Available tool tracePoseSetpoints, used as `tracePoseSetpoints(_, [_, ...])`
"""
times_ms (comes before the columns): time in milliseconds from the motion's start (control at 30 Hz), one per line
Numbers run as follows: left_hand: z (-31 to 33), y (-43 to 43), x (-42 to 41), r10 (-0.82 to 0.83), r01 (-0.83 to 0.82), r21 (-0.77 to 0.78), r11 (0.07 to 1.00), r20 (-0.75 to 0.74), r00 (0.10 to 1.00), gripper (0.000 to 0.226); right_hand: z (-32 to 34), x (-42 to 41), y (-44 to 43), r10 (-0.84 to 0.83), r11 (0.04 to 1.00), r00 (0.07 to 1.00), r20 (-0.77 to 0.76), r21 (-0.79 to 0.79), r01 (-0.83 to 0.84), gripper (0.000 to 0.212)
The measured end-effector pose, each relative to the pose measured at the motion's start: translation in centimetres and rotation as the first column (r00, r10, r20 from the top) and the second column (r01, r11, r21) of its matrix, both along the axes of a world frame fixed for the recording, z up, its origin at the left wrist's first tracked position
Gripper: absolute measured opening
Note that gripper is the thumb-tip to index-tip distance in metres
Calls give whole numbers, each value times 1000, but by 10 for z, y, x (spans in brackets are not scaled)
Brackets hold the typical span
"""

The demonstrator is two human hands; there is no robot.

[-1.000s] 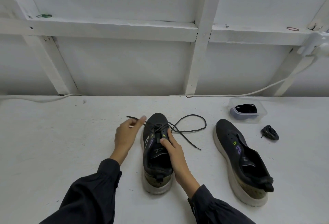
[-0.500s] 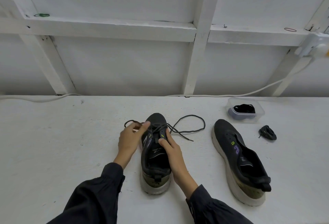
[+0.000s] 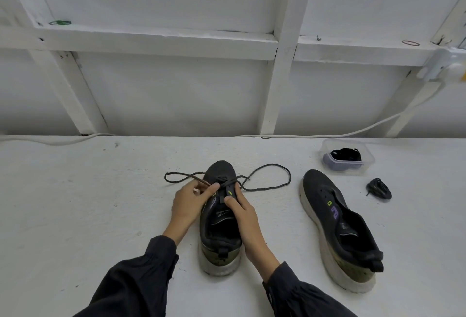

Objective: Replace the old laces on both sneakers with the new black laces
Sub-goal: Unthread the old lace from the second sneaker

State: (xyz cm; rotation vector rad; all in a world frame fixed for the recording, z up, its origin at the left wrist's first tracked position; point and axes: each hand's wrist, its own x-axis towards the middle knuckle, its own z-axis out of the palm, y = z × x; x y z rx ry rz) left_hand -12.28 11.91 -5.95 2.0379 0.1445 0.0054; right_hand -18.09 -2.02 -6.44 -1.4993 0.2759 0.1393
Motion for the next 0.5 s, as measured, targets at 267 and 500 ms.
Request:
tracePoseSetpoints(267, [29,16,12,425,-376,-297,878,121,897,27,3,-1,-2,-9,999,1000,-1,33,9,87])
tracePoseSetpoints(500, [1,-4,-4,35,-35,-78,996,1,999,23,-2,1,0,6,1000,1000,2,3,-6,71])
